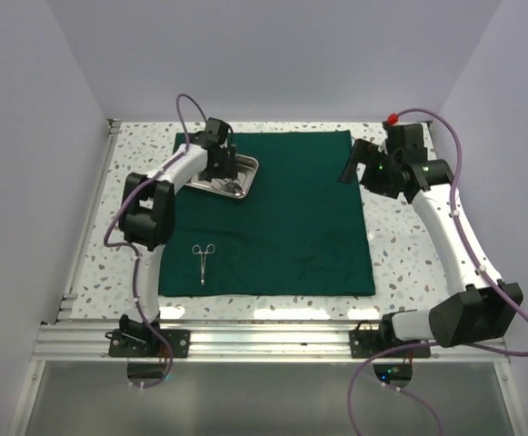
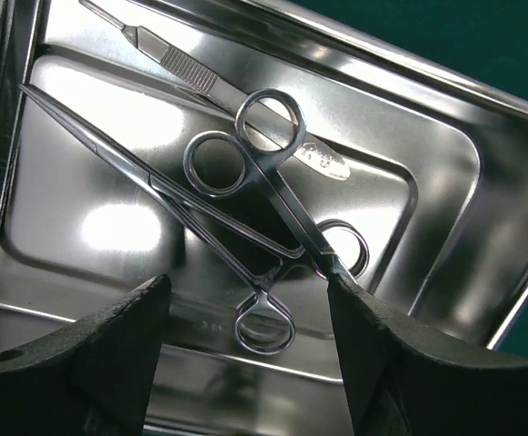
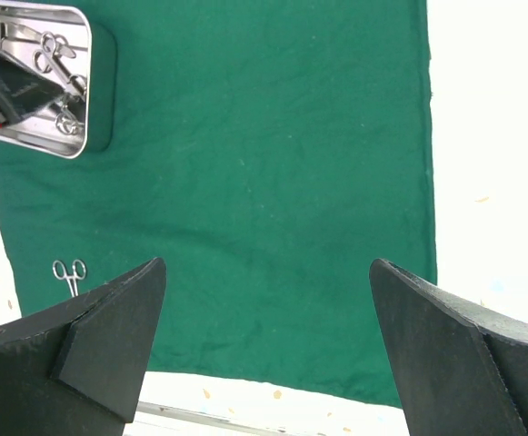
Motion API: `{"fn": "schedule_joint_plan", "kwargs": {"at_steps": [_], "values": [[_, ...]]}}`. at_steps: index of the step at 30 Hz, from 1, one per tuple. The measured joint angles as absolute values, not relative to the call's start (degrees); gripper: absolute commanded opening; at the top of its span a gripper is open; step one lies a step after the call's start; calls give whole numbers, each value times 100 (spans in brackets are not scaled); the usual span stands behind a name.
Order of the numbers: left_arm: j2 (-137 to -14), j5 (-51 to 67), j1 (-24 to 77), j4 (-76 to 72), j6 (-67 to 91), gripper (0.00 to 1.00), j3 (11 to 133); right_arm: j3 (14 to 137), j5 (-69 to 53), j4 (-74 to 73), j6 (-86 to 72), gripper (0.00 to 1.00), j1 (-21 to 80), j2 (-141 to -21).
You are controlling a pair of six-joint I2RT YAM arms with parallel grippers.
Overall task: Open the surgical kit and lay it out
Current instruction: Pick up the medical item from the container.
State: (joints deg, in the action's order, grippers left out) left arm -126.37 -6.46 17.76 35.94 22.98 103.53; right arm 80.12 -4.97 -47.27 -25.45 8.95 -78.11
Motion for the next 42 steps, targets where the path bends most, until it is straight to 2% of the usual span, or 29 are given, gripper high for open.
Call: {"fn": "schedule_joint_plan", "kwargs": {"at_steps": [18,21,22,24,25,28,42], "values": [[-13725,-1063,1916,3747,2480,72,11631,7935,-200,-5166,-2425,99,893,-7577],[-13900,-1275,1949,3881,2510,60,11900,7935,-196,-5192,-2390,99,893,-7577],[-13968,-1350,1955,3931,2519,45,11998,7935,-191,-5192,-2381,99,893,-7575],[-14059,-1479,1959,4021,2585,31,12147,7935,-156,-5194,-2368,99,888,-7570],[-14073,-1525,1959,4038,2609,18,12171,7935,-130,-5196,-2357,99,888,-7566],[-14051,-1649,1959,3992,2694,0,12103,7933,-93,-5212,-2322,99,884,-7535],[-13775,-1667,2032,4027,2657,0,11784,7741,-64,-5192,-2294,99,884,-7223]]}}
